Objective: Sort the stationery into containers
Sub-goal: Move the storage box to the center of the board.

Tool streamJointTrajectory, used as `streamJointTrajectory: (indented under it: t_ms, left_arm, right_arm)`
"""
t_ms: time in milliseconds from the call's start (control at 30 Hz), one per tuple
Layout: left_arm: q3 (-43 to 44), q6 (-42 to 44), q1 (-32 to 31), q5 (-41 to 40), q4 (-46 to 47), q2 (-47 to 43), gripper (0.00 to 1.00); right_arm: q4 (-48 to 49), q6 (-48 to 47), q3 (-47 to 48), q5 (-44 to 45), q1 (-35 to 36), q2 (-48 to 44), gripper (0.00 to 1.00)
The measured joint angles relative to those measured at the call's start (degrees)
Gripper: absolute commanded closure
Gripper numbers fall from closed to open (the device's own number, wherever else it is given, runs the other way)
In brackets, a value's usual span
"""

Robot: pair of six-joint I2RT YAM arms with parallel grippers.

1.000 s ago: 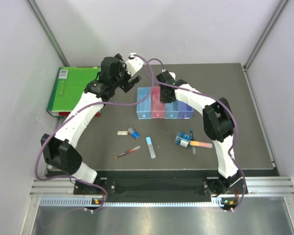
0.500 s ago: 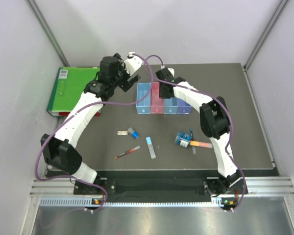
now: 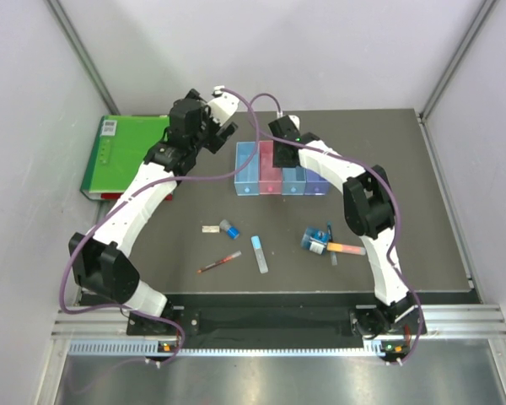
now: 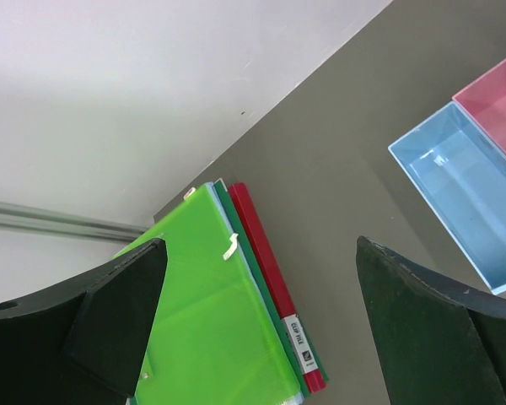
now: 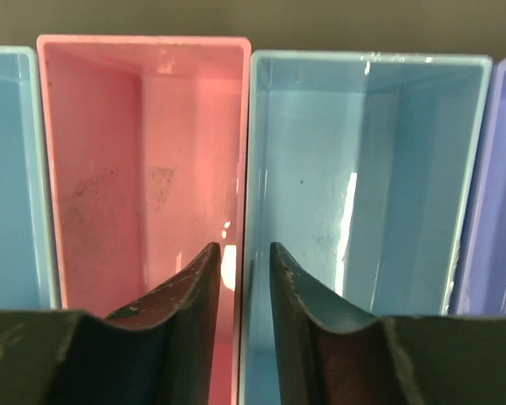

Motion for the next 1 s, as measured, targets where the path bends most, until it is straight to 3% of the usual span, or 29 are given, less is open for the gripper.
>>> streamJointTrajectory:
  t_ms: [200, 367, 433, 533, 767, 1000]
  left_arm:
    - [-0.37, -0.02, 0.02, -1.05, 1.77, -0.2, 0.01]
    - [-0.46, -0.07, 0.02, -1.27, 2.34, -0.28, 0.01]
    - [-0.59, -0.07, 0.02, -1.36, 2.58, -0.33, 0.01]
    - [-2.21, 0.0, 0.02, -1.44, 3.52, -1.05, 0.01]
    - [-10.67, 0.22, 0.09, -1.42, 6.36, -4.24, 0.01]
    - [-14.95, 1.7, 0.11, -0.96, 6.88, -6.58, 0.01]
  right_arm:
    - [0.87, -0.74, 0.0, 0.0, -0.44, 0.15, 0.35]
    - [1.18, -1.55, 0.0, 0.63, -0.48, 0.15, 0.18]
    - [1.68, -2.25, 0.0, 0.94, -0.48, 0.15, 0.16]
    - [2.82, -4.04, -0.04, 0.96, -0.48, 0.09, 0.01]
    - [6.01, -9.97, -1.62, -3.96, -0.55, -4.68, 0.0]
    - [7.63, -16.44, -3.19, -13.53, -2.14, -16.13, 0.0]
